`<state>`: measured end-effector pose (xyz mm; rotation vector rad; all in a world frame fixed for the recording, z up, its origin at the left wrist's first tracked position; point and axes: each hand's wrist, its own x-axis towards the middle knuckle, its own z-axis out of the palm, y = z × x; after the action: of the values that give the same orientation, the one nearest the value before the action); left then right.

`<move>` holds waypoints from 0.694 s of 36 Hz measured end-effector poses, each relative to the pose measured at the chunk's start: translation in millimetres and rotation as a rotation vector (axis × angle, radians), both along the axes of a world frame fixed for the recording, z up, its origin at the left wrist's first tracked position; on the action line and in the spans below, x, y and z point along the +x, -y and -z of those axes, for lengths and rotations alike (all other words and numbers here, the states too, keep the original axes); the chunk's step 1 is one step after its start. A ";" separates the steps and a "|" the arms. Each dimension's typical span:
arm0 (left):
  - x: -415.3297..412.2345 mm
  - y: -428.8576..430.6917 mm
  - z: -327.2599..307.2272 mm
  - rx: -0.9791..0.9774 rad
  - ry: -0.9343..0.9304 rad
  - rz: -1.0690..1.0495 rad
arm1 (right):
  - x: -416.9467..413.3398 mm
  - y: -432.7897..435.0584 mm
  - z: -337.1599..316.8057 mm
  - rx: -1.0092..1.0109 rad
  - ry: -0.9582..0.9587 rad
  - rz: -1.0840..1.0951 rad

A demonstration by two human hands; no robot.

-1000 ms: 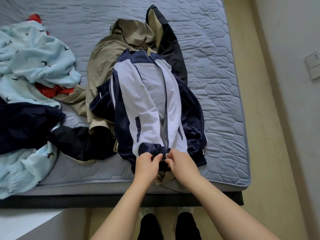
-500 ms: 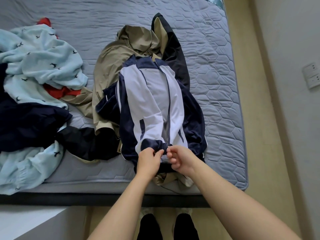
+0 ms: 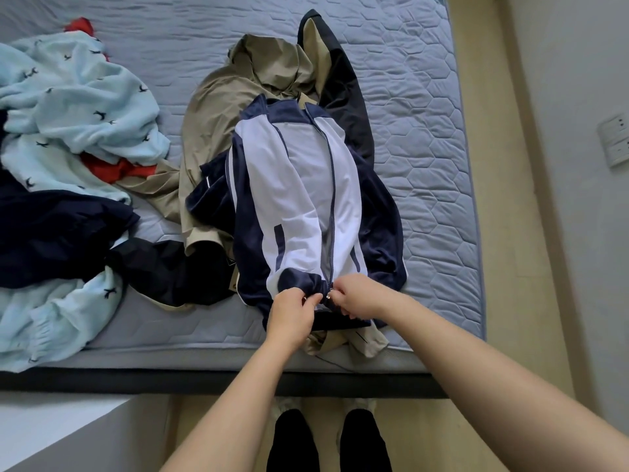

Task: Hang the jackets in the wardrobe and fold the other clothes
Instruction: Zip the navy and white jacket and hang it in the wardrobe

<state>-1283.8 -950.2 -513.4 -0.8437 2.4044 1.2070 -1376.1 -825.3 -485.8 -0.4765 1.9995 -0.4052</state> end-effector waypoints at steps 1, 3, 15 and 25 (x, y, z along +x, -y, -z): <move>0.3 -0.1 -0.1 0.002 0.002 0.007 | -0.4 1.5 0.1 0.034 -0.082 -0.105; 1.3 0.3 -0.1 0.006 0.007 0.007 | -0.7 3.3 -0.4 0.099 -0.197 -0.241; 7.3 5.6 -3.6 0.036 0.007 -0.161 | 5.4 3.3 -7.8 -0.269 1.079 1.244; 13.9 5.9 -5.2 0.033 -0.024 -0.121 | 21.3 5.6 -1.0 -0.183 -0.016 0.529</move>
<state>-1269.9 -956.1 -508.2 -0.9821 2.3753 1.3044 -1354.8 -831.0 -484.8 -0.0501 2.1001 -0.9174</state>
